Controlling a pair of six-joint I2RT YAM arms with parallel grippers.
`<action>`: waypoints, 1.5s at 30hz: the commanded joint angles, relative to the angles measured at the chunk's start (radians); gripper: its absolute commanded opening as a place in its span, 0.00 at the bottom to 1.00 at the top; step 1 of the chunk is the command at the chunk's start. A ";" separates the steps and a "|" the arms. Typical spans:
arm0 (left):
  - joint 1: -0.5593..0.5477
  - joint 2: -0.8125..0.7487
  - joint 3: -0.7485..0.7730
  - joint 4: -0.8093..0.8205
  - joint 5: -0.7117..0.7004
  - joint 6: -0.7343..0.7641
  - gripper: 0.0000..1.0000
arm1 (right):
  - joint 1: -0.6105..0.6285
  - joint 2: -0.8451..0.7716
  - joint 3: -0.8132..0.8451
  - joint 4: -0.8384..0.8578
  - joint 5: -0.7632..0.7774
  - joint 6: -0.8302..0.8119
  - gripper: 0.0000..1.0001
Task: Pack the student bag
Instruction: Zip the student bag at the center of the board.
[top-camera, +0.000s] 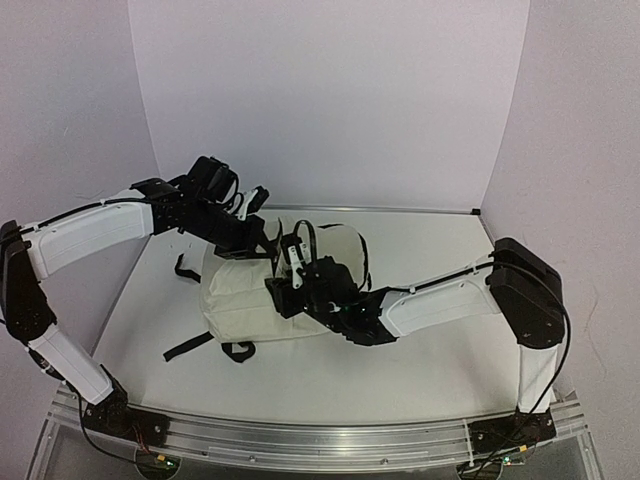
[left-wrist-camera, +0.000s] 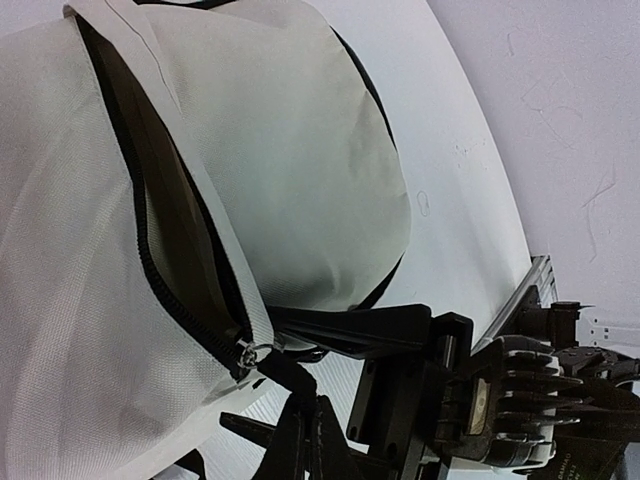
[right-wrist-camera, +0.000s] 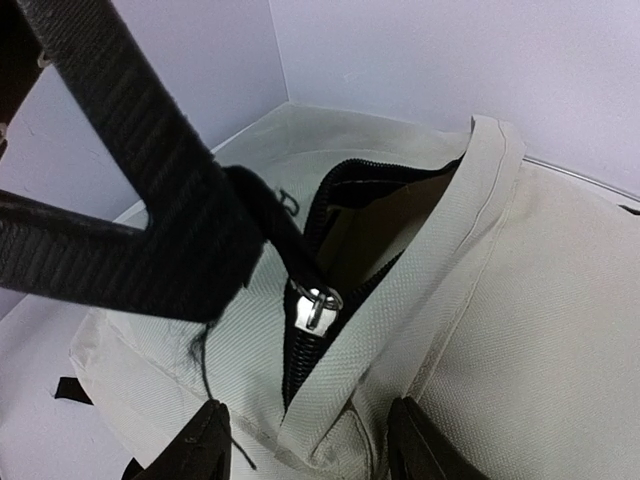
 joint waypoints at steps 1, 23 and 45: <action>0.002 -0.072 0.045 0.117 0.050 -0.007 0.00 | -0.004 0.050 0.058 0.025 0.058 -0.024 0.47; 0.088 -0.031 0.082 0.238 0.001 -0.029 0.00 | 0.001 -0.043 -0.074 0.038 -0.033 -0.038 0.00; 0.226 0.160 0.147 0.375 0.139 -0.079 0.00 | 0.086 -0.086 -0.108 -0.031 -0.032 -0.020 0.00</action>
